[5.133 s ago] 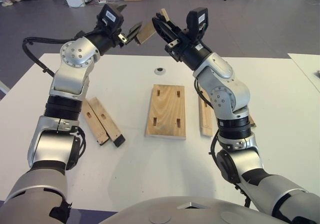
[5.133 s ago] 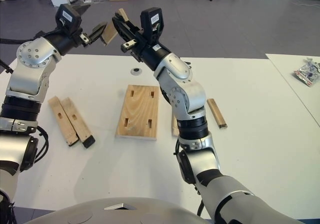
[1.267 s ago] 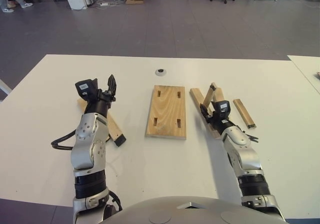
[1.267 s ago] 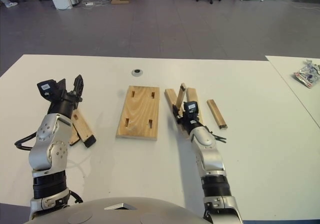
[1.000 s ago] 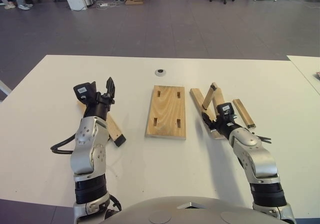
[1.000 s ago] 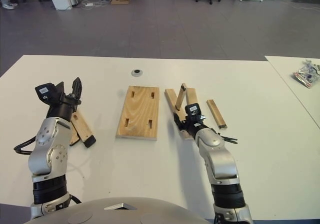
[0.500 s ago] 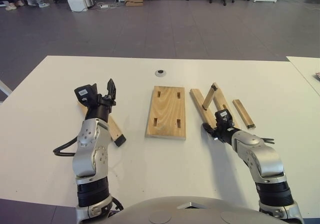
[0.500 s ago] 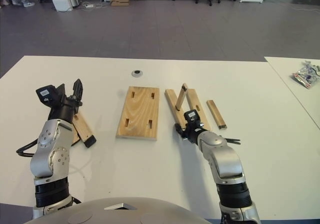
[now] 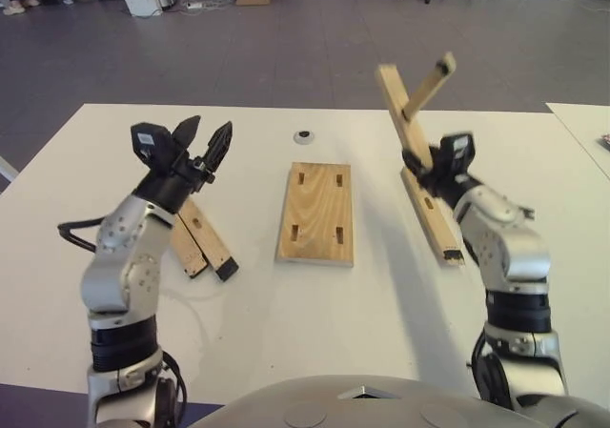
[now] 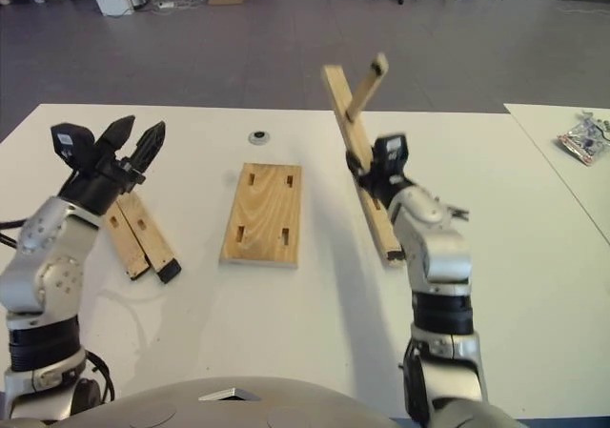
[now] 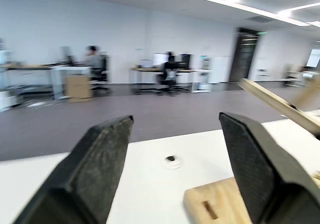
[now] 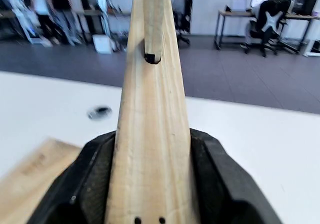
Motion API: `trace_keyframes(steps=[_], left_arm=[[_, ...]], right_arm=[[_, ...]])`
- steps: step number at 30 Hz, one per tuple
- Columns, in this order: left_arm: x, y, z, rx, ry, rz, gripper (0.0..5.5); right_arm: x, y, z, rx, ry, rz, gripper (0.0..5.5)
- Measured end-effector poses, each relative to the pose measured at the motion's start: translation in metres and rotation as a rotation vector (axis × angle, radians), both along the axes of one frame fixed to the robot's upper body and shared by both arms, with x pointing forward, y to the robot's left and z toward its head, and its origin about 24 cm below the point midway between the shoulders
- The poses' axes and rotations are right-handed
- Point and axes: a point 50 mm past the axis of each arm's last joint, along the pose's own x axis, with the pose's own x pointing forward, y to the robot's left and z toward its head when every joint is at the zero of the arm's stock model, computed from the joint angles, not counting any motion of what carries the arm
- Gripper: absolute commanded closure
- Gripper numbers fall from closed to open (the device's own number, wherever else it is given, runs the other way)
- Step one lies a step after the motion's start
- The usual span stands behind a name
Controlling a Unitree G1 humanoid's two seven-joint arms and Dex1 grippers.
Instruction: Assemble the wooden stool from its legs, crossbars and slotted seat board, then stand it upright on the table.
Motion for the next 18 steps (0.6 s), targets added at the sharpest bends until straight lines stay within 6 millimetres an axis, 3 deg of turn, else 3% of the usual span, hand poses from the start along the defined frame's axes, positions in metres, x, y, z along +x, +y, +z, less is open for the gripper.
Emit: trace_keyframes(steps=[4,6,11,18], left_arm=[[0.016,-0.004,0.038,-0.144,-0.027,-0.261,1.39],[0.018,-0.008,0.051,-0.225,0.004,-0.393,1.03],[0.009,-0.014,0.080,-0.426,0.105,-0.769,0.20],[0.010,-0.021,0.085,-0.535,0.217,-0.883,0.12]], right_arm=[[-0.009,0.039,0.045,0.232,-0.068,0.413,3.43],[-0.016,0.047,0.058,0.290,-0.076,0.558,3.43],[-0.028,0.047,0.079,0.422,-0.035,0.819,3.43],[-0.044,0.063,0.085,0.550,0.046,1.002,3.43]])
